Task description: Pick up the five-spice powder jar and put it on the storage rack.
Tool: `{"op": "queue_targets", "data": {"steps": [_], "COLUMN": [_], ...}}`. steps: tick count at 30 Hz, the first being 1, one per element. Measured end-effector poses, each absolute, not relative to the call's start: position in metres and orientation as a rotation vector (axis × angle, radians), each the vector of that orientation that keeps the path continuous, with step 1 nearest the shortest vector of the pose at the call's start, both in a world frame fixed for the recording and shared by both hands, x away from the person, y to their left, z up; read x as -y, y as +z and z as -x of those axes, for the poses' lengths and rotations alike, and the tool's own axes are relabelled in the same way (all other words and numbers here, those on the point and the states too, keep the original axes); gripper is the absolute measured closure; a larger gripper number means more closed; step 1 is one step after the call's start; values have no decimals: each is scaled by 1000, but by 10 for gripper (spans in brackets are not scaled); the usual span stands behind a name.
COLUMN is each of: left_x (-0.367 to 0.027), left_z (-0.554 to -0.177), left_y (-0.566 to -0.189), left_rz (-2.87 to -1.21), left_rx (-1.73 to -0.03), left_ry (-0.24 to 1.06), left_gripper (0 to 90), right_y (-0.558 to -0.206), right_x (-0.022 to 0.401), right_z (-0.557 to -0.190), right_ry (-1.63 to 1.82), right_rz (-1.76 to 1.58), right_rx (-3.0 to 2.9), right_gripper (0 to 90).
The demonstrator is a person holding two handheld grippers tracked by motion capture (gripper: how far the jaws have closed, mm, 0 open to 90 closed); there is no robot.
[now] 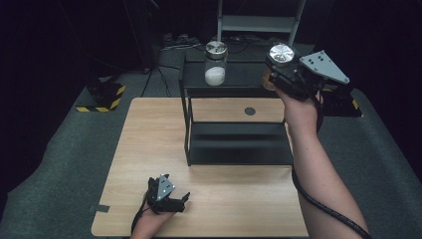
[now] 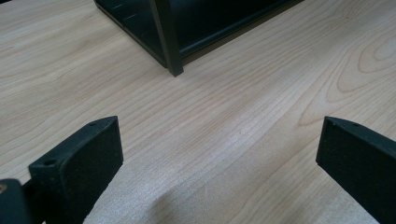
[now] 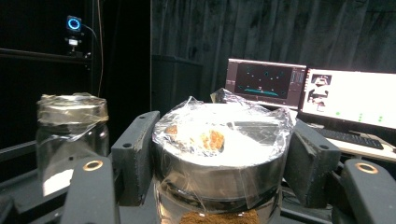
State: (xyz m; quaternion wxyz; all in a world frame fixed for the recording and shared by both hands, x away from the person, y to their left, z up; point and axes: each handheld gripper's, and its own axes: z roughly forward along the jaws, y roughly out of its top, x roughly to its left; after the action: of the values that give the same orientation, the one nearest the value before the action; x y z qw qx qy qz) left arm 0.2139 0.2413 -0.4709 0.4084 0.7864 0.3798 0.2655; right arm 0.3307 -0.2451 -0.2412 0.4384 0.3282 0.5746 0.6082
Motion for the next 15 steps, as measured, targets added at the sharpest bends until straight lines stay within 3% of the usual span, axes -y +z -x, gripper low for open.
{"op": "queue_targets", "data": {"steps": [15], "left_x": [-244], "left_z": [-214], "left_y": [-472], "left_rz": [-1967], "left_rx": [-961], "left_ry": [659], "left_gripper": [9], "right_y": [-241], "right_x": [237], "right_z": [-353], "right_ry": [1489], "right_rz": [-844], "right_rx": [-1430], "right_gripper": [338]}}
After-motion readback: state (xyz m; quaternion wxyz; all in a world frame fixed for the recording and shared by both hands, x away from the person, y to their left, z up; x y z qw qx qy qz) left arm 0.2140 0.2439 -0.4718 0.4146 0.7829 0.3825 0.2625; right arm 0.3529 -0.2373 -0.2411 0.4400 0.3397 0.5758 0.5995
